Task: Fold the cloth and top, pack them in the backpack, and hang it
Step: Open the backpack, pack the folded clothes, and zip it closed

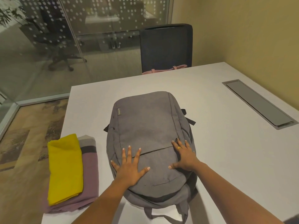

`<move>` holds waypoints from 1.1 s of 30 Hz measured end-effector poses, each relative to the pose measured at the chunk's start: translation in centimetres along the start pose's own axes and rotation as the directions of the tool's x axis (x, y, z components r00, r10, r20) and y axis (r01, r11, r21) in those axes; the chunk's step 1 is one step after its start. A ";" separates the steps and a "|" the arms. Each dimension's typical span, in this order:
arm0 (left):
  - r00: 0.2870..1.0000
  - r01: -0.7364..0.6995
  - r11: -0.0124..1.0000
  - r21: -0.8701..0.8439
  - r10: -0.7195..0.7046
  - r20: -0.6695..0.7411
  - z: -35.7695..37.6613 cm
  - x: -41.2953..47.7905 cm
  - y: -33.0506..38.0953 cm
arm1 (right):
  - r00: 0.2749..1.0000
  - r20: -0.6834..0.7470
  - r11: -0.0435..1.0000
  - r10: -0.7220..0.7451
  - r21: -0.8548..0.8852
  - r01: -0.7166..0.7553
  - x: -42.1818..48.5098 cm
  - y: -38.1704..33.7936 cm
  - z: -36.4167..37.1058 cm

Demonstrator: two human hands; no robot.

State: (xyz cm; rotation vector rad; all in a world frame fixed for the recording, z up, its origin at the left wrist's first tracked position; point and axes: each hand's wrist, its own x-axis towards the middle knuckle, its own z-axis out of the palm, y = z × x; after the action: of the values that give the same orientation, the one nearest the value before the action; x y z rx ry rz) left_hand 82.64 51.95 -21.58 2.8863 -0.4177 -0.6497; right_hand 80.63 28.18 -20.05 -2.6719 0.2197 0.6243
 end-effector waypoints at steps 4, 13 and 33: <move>1.000 -0.006 1.000 0.003 0.007 -0.015 0.1 -0.1 -0.1 | 1.000 0.000 1.000 -0.017 0.000 0.017 -0.1 0.2 0.0; 0.992 -0.015 0.997 -0.069 0.006 -0.129 0.8 -0.2 -0.6 | 0.876 -0.474 0.909 0.094 0.400 0.119 0.1 1.8 -1.1; 0.840 0.030 0.762 -0.647 -0.370 -0.397 -0.2 0.4 -0.2 | 0.969 -0.213 0.957 -0.123 -0.286 0.059 3.5 -4.9 -2.7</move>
State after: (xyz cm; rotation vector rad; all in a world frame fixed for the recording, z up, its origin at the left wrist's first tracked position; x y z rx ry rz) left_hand 83.13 52.04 -21.56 2.3204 0.1820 0.0026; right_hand 85.92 31.34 -17.75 -3.0062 0.0728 0.3367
